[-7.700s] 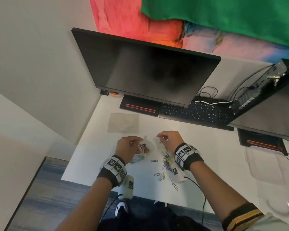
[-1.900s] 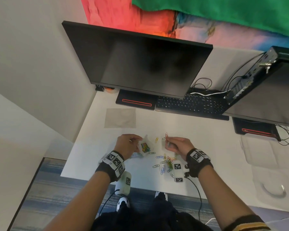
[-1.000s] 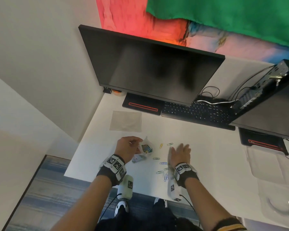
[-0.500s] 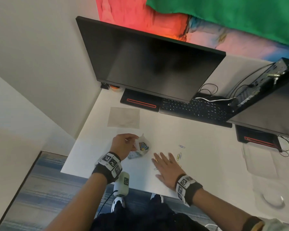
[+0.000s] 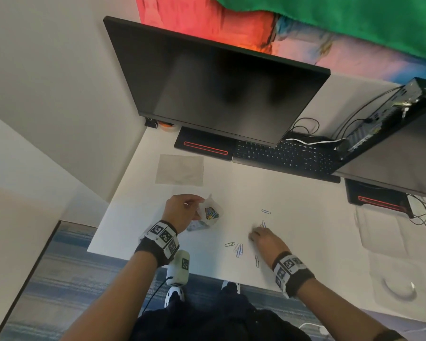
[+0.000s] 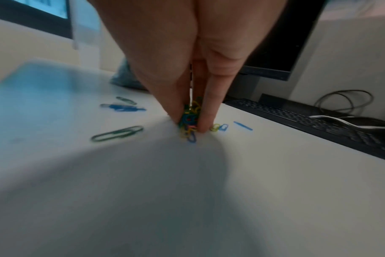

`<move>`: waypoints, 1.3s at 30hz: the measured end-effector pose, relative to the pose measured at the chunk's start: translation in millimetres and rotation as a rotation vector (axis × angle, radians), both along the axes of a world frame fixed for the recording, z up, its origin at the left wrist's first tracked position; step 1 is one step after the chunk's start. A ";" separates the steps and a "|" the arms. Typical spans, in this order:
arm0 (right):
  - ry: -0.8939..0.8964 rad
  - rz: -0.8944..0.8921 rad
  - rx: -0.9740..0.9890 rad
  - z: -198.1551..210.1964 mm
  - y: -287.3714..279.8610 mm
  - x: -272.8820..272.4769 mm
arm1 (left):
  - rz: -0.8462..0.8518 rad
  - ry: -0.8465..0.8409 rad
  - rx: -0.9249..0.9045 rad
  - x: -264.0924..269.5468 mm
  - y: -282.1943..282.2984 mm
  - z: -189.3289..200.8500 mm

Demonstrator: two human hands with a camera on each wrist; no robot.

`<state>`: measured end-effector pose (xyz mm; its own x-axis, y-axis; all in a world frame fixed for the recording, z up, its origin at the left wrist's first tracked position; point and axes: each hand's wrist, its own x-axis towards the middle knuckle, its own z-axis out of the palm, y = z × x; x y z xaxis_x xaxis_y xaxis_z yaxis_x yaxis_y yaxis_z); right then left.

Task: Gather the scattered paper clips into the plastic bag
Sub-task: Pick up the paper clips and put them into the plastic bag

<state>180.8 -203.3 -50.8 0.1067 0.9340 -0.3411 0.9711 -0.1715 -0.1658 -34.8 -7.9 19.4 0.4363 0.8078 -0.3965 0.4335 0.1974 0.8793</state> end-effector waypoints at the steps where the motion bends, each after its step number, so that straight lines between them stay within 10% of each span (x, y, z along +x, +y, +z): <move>1: 0.031 -0.051 0.013 2.7 6.9 2.7 | -0.007 0.004 0.004 1.5 -1.0 1.8; 9: 0.924 -1.166 0.113 33.1 46.2 37.7 | -0.054 0.024 0.015 14.5 0.1 8.9; 15: 1.735 -1.169 0.198 89.2 81.4 -1.5 | -0.070 0.018 0.016 26.7 0.1 15.3; 18: 1.648 -1.077 0.142 92.3 97.6 -29.4 | -0.077 0.024 0.028 30.3 -2.4 17.9; 28: 0.578 -0.554 0.270 79.9 116.0 -51.4 | -0.126 0.014 0.063 30.5 -5.8 12.5; 39: 0.371 -0.288 0.141 84.1 110.8 -47.9 | -0.125 -0.013 0.027 38.0 -11.7 20.5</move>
